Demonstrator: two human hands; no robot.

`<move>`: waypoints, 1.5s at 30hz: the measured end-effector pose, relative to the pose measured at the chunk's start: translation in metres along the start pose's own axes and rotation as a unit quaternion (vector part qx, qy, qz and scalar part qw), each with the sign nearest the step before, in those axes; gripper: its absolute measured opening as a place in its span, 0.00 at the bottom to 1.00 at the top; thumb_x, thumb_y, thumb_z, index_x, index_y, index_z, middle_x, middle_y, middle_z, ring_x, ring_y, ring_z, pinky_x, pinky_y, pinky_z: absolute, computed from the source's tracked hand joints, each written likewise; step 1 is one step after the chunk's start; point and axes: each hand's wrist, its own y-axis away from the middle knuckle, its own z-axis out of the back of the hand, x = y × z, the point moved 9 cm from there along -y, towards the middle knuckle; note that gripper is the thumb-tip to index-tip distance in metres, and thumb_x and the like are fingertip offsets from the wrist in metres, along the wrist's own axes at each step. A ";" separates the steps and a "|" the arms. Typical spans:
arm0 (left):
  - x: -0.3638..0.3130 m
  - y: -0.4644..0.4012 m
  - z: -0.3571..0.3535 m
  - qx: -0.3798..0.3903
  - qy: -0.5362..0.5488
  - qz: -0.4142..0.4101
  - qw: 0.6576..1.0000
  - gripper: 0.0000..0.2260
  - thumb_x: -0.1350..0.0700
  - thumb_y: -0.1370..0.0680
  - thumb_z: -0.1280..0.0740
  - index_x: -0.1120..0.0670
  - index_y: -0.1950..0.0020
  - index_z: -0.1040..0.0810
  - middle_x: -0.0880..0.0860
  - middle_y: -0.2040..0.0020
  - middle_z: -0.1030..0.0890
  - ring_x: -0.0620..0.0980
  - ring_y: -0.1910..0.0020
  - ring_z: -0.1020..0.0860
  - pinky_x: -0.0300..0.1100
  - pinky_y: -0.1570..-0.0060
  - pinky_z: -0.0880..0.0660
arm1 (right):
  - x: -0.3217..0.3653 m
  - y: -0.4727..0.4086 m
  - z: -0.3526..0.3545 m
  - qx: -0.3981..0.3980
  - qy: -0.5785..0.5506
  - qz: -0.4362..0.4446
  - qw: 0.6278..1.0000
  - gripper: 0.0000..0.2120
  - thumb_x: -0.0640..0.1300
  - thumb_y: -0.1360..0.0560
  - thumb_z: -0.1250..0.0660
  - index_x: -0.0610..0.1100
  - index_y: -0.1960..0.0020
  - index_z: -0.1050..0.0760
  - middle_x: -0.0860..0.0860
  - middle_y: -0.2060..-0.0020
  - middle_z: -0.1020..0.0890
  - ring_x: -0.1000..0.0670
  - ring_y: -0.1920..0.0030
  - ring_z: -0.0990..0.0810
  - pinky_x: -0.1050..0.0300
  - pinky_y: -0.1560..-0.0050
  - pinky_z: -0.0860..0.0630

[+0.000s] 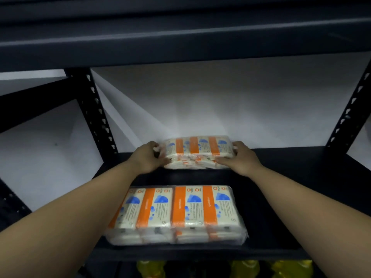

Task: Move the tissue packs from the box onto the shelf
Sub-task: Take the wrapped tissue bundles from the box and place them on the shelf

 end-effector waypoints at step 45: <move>0.083 0.198 0.006 -0.037 -0.034 -0.162 0.985 0.36 0.29 0.29 0.36 0.37 0.22 0.37 0.48 0.37 0.34 0.45 0.38 0.32 0.43 0.34 0.30 | 0.017 0.213 -0.033 0.047 0.131 0.125 0.982 0.41 0.63 0.28 0.28 0.61 0.20 0.42 0.54 0.23 0.39 0.53 0.27 0.35 0.54 0.32 0.30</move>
